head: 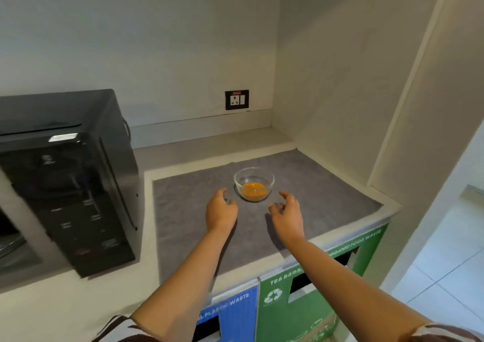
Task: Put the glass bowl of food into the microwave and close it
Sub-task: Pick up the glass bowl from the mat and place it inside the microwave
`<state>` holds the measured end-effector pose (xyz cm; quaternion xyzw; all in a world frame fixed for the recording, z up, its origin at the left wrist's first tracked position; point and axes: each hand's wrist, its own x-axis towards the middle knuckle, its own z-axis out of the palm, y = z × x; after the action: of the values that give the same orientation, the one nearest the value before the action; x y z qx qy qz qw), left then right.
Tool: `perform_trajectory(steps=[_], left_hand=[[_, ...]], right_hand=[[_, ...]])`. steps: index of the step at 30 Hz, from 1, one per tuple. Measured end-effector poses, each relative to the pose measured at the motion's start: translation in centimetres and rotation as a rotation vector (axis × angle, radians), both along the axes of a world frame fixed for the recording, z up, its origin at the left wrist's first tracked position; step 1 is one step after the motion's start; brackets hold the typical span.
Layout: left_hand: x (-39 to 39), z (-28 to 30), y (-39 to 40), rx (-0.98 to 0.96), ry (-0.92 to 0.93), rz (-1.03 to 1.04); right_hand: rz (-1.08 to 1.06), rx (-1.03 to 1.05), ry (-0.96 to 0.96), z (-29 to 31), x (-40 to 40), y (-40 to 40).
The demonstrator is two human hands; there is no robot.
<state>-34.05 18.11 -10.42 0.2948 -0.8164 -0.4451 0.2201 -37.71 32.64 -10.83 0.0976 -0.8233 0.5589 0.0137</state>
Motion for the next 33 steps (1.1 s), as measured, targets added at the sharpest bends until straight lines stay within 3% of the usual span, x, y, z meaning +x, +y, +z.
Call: perform_trajectory(steps=[3, 6, 10, 28, 33], left_hand=[[-2.7, -1.0, -1.6, -0.105, -0.027, -0.014], [-4.5, -2.6, -2.9, -0.341, -0.223, -0.086], [-6.5, -3.8, -3.4, -0.478, -0.403, -0.127], [-6.9, -5.3, -3.6, -0.586, -0.382, -0.120], [-7.0, -5.0, -3.4, -0.542, -0.382, -0.127]], right_hand=[[-0.027, 0.009, -0.067, 0.5, -3.9, -0.3], [-0.045, 0.022, -0.137, 1.1, -7.3, -1.4], [-0.022, 0.066, -0.232, 1.1, -10.6, -3.3], [0.145, 0.273, -0.284, 1.9, -12.7, -4.8], [0.121, 0.202, -0.291, 2.9, -11.6, -5.0]])
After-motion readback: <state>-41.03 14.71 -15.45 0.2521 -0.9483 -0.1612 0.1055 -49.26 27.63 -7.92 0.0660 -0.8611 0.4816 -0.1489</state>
